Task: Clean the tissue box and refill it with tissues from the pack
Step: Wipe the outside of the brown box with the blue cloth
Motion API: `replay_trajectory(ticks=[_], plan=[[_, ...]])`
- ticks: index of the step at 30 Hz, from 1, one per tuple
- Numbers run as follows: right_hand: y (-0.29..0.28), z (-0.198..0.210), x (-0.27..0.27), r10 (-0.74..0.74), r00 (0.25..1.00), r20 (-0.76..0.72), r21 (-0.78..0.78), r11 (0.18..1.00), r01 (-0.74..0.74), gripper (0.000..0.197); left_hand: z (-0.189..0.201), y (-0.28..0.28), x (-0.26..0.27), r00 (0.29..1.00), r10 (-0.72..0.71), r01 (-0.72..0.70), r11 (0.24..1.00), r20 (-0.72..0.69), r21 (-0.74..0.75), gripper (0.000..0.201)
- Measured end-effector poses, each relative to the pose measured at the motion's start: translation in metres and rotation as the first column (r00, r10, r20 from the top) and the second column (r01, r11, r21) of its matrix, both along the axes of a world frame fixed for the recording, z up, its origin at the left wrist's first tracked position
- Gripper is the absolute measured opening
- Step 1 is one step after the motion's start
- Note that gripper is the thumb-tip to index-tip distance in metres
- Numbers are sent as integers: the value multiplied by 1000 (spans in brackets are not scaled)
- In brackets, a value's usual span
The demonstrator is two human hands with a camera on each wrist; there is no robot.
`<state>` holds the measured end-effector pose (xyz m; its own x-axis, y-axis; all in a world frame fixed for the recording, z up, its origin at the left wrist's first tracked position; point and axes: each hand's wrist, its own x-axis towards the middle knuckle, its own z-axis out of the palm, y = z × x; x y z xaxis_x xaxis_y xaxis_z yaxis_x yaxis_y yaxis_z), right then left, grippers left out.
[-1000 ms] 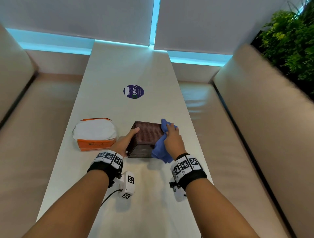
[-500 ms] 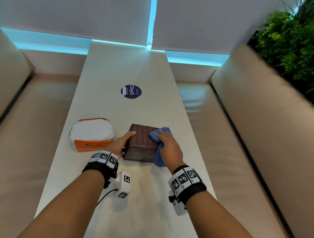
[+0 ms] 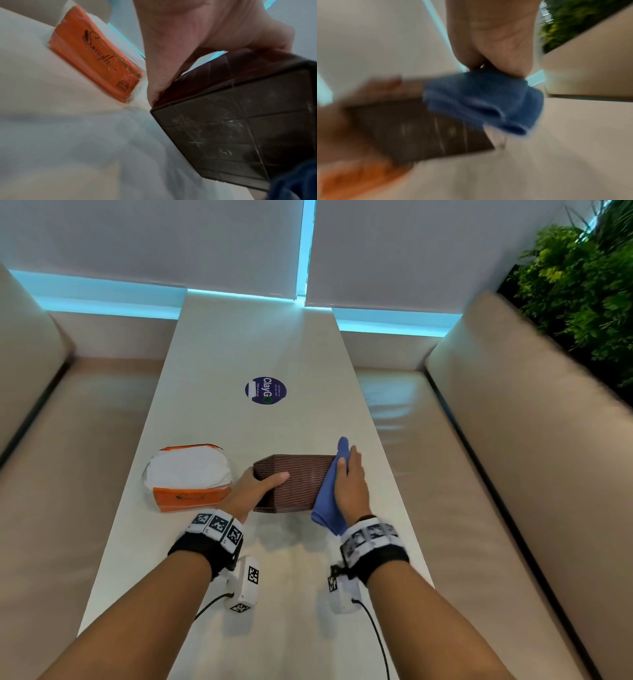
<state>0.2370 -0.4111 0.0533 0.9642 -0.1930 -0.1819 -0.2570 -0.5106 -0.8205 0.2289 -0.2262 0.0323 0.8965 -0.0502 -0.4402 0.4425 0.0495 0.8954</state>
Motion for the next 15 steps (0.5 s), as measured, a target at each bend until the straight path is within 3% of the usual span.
replay_trajectory(ticks=[1, 3, 5, 8, 10, 12, 15], plan=[[9, -5, -2, -29, 1000, -6, -82, 996, 28, 52, 1, -2, 0, 1000, -5, 5, 1000, 15, 21, 82], [30, -8, -5, -55, 998, 24, -271, 961, 59, 54, 2, -5, 1, 1000, 8, -9, 999, 29, 44, 52], [51, -5, -11, 20, 997, 77, -355, 935, 9, 55, 0, -6, 4, 999, 1, -3, 997, 35, 72, 40], [56, -7, -11, 72, 990, 121, -368, 930, -23, 53, -2, -4, 2, 1000, 11, -14, 996, 28, 92, 80], [39, -15, -1, -46, 991, 123, -347, 934, 86, 51, -3, -2, 0, 999, 40, -43, 993, 31, 107, 95], [22, -18, 10, -224, 974, 26, -225, 948, 224, 50, -4, -1, -1, 998, 35, -41, 992, 49, 122, 100], [19, -14, 16, -325, 941, -91, -122, 942, 314, 50, -6, -2, 1, 998, 30, -38, 984, 51, 176, 84]])
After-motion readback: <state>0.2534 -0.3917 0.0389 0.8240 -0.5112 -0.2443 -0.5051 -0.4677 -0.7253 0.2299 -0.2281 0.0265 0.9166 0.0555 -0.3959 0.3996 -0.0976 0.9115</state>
